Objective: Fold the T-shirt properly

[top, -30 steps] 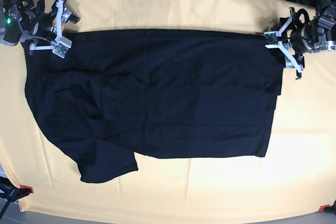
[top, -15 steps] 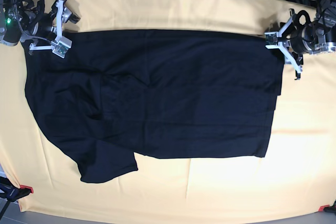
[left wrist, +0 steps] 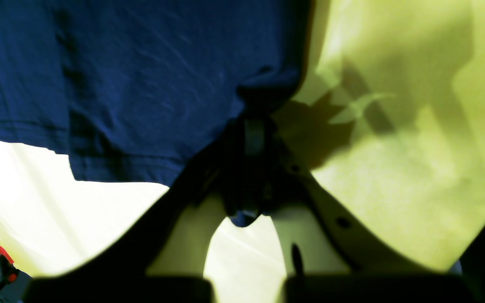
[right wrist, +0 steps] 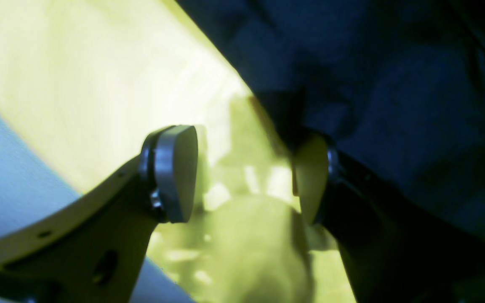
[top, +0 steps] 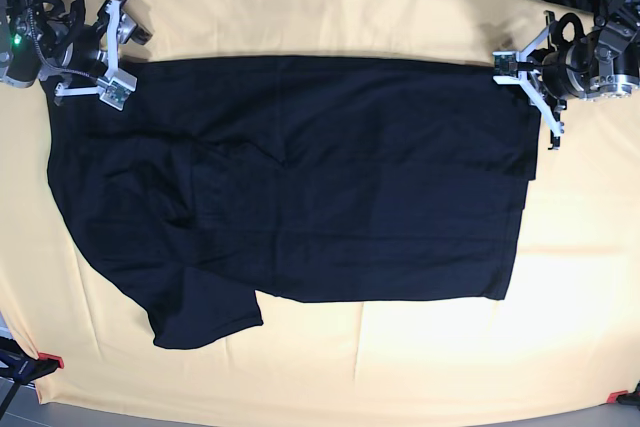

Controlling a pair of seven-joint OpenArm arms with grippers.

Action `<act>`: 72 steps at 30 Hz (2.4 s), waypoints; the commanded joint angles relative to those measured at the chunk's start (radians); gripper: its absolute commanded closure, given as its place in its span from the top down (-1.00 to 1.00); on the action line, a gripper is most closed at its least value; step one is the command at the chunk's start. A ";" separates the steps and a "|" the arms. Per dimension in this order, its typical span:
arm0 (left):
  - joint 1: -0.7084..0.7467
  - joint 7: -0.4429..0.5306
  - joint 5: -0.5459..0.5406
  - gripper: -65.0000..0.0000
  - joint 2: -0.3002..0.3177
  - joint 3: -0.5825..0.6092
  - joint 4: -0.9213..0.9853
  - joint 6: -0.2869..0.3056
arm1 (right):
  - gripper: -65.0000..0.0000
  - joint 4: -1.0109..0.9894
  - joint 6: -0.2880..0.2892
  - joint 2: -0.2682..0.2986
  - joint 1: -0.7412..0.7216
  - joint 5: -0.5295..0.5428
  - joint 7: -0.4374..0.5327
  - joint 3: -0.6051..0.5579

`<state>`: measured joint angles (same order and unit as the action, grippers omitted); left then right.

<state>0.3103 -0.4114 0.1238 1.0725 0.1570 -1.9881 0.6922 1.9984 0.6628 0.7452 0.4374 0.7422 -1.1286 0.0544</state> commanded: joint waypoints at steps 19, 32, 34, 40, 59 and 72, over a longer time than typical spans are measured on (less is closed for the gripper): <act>-0.006 -0.015 -0.004 -1.00 0.022 -0.008 -0.013 -0.060 | 0.15 -0.120 0.035 0.020 -0.006 -0.277 0.273 0.012; -0.010 -0.015 0.000 -1.00 0.026 -0.008 -0.013 -0.060 | -1.00 -0.160 0.035 0.020 -0.020 -0.314 0.254 0.012; -0.012 -0.018 0.000 -1.00 0.028 -0.008 -0.015 -0.060 | -1.00 -0.154 0.035 0.020 -0.026 -0.314 0.236 0.012; -0.034 -0.070 0.000 -1.00 0.028 -0.008 -0.041 -0.061 | -1.00 -0.093 0.010 0.023 -0.039 -0.338 0.185 0.013; -0.078 -0.161 -0.196 -1.00 0.055 -0.008 -0.061 0.006 | -1.00 -0.002 0.023 0.032 -0.026 -0.356 0.057 0.013; -0.069 -0.436 -0.591 -1.00 0.180 -0.008 -0.197 0.006 | -1.00 -0.002 0.030 0.103 0.014 -0.083 -0.151 0.012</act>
<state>0.2493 -0.8501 -0.4751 1.2297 0.1589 -2.1761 0.6968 1.9842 0.6922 0.8257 0.4538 0.6708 -1.2629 0.0544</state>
